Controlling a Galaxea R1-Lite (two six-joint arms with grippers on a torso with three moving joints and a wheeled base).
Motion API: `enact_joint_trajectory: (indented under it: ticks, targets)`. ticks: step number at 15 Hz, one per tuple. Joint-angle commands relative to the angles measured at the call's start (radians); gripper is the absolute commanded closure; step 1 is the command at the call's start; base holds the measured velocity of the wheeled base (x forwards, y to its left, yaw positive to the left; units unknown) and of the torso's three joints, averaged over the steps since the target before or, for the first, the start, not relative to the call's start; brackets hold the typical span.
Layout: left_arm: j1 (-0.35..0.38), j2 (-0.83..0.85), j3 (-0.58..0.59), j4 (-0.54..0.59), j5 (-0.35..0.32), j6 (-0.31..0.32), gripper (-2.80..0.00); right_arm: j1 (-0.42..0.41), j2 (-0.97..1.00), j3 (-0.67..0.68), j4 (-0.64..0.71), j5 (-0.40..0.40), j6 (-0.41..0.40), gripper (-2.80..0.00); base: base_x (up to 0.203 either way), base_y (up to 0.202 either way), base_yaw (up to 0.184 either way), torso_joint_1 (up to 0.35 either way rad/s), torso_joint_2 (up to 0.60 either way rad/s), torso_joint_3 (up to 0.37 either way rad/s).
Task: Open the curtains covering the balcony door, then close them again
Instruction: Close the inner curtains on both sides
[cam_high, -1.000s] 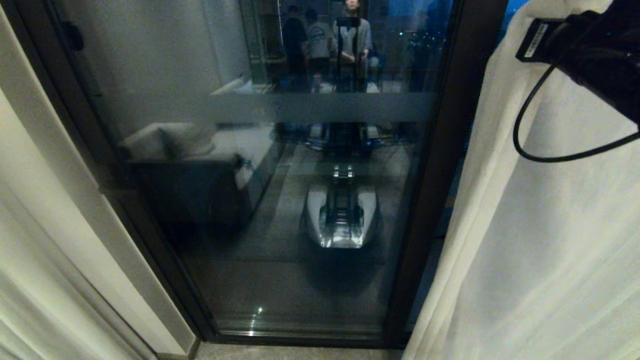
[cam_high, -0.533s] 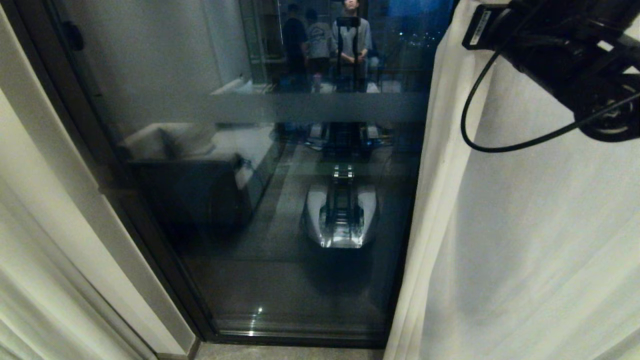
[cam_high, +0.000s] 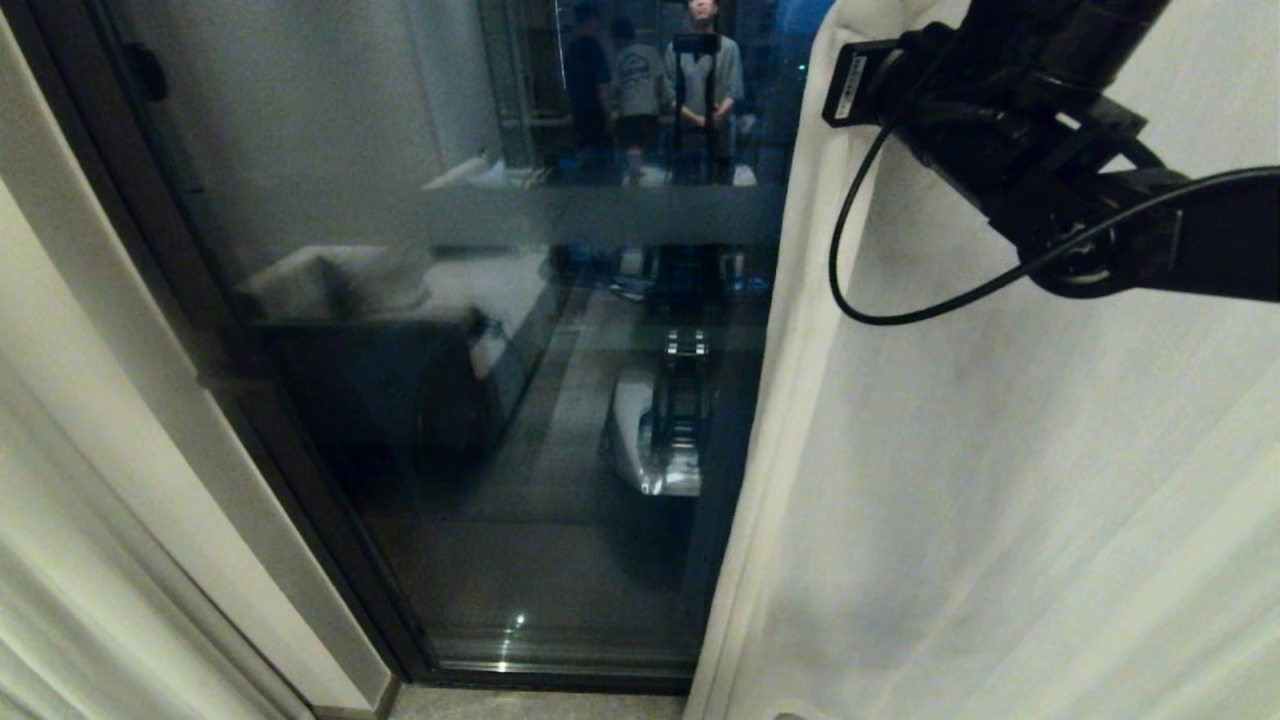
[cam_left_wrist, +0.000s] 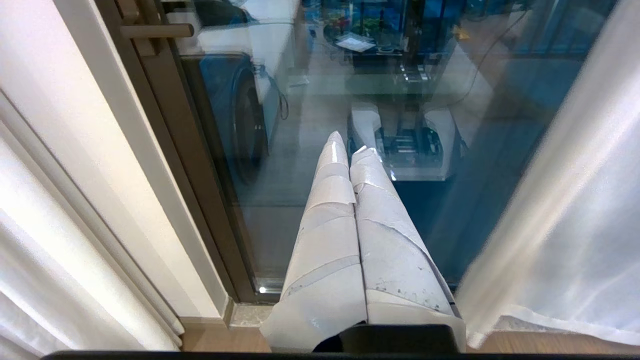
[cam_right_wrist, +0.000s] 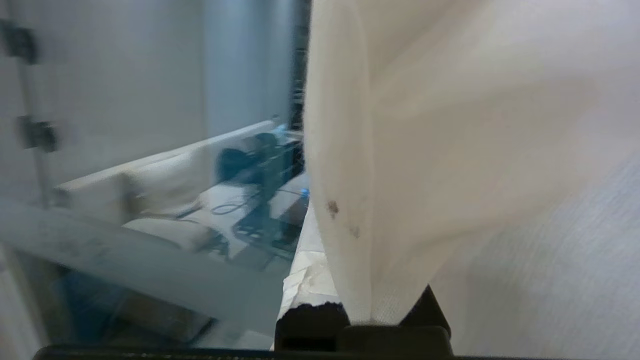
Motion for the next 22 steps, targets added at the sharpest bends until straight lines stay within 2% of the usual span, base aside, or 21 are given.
enact_joint_trajectory:
  ticks: [1, 9, 22]
  targets:
    - [0.0, 0.0, 0.0, 0.0, 0.0, 0.001, 0.0, 0.025, 0.033, -0.02, -0.004, -0.001, -0.003, 0.0, 0.0, 0.0, 0.0, 0.0, 0.0, 0.0]
    - [0.0, 0.0, 0.0, 0.0, 0.0, 0.0, 0.0, 0.141, 0.139, -0.147, 0.002, -0.003, -0.045, 0.0, 0.0, 0.0, 0.0, 0.0, 0.0, 0.0]
    - [0.0, 0.0, 0.0, 0.0, 0.0, 0.0, 0.0, 0.228, 0.187, -0.149, -0.009, -0.002, -0.049, 0.0, 0.0, 0.0, 0.0, 0.0, 0.0, 0.0]
